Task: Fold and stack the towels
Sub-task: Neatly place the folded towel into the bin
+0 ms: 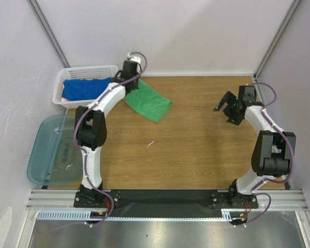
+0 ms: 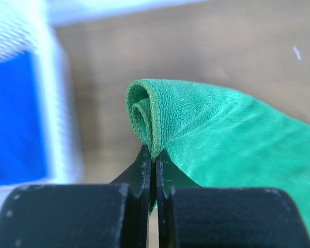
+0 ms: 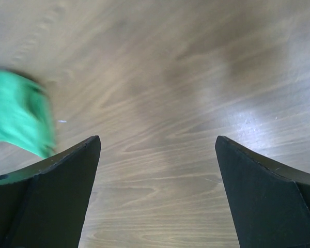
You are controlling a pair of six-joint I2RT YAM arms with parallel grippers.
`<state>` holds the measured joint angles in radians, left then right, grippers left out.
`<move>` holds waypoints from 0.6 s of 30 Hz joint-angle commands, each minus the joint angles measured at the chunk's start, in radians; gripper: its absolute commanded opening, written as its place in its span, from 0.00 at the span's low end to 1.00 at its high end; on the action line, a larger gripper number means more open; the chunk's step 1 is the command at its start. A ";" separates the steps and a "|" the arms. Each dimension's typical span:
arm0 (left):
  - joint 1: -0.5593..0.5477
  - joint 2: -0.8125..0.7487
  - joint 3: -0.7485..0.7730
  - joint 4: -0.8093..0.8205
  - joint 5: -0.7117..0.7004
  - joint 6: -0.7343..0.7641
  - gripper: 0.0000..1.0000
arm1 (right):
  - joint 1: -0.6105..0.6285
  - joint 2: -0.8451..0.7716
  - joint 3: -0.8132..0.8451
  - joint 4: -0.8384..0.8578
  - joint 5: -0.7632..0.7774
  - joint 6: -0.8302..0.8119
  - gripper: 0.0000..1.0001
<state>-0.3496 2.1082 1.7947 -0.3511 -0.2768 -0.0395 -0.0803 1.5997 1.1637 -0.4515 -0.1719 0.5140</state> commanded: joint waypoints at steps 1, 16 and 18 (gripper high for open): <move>0.057 0.029 0.175 -0.084 0.017 0.035 0.00 | 0.034 0.045 -0.038 0.105 0.020 0.057 1.00; 0.294 0.058 0.362 -0.226 0.119 -0.129 0.00 | 0.119 0.287 0.194 0.014 0.077 0.063 1.00; 0.322 0.053 0.356 -0.223 0.132 -0.114 0.00 | 0.122 0.308 0.217 0.005 0.075 0.060 1.00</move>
<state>-0.0711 2.1735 2.1193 -0.5678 -0.1783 -0.1356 0.0357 1.8843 1.3228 -0.4290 -0.1089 0.5674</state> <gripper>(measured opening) 0.026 0.995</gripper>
